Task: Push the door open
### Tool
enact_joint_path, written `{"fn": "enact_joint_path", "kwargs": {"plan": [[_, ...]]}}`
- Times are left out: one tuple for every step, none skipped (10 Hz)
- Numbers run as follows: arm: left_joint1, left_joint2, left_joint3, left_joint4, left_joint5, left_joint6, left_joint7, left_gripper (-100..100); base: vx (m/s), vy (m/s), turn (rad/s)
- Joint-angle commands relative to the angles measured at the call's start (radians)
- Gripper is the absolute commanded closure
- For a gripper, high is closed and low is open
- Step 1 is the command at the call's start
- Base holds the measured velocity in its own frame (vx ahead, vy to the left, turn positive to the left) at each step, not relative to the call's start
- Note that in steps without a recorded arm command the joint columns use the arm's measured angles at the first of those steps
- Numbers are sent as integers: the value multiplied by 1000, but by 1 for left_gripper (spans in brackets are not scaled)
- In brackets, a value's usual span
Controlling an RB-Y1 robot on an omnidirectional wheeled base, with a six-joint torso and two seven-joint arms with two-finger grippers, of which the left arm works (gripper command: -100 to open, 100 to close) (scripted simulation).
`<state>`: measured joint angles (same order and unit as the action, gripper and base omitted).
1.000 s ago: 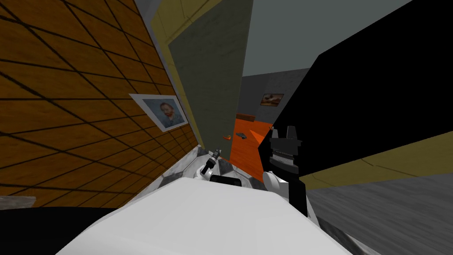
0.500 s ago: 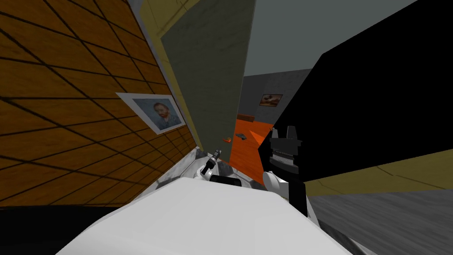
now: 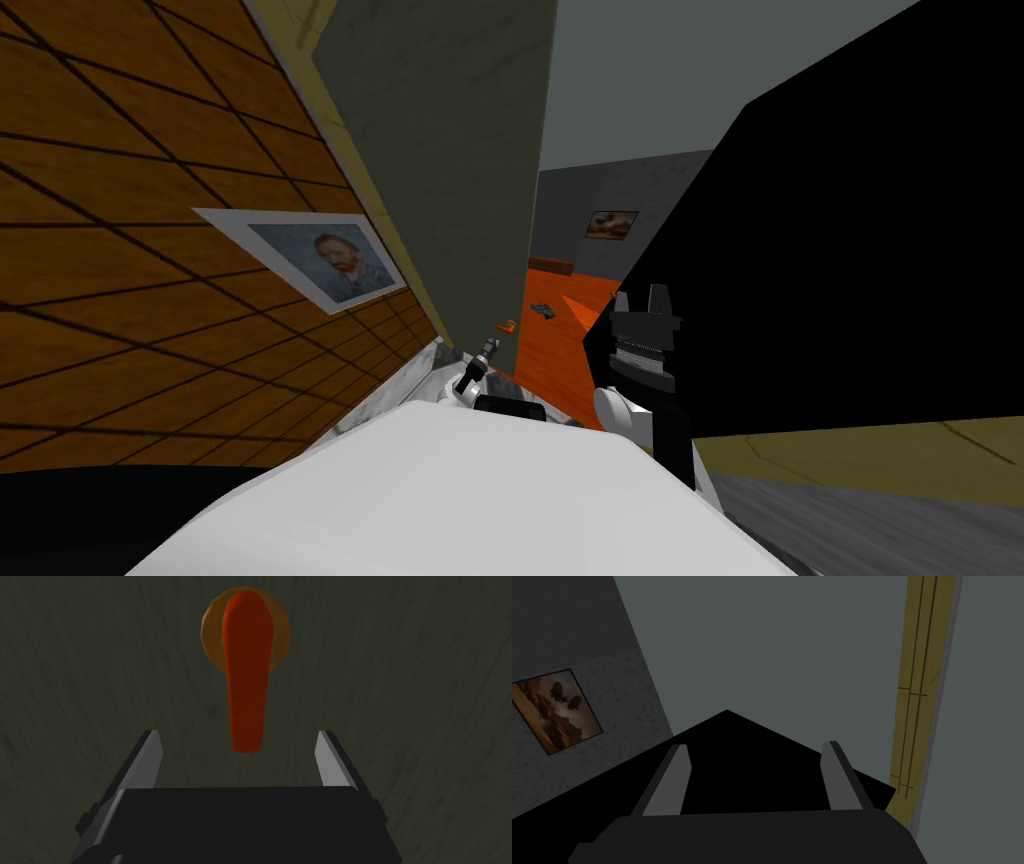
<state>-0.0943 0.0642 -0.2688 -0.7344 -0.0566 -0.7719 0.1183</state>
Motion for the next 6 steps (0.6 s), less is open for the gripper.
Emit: {"fn": "enact_joint_path", "kwargs": {"plan": [[-4, -5, 5, 6, 2, -1, -3, -100, 199, -71, -38], [-5, -9, 7, 9, 3, -2, -4, -100, 180, -69, -27], [-6, -14, 10, 12, 4, -2, -6, -100, 195, -74, -21], [-5, -11, 8, 9, 3, -1, -5, -100, 91, -35, 2], [-5, -11, 8, 9, 3, -1, -5, 100, -13, 4, 3], [-5, -11, 8, 9, 3, -1, -5, 100, -32, 14, -7]]}}
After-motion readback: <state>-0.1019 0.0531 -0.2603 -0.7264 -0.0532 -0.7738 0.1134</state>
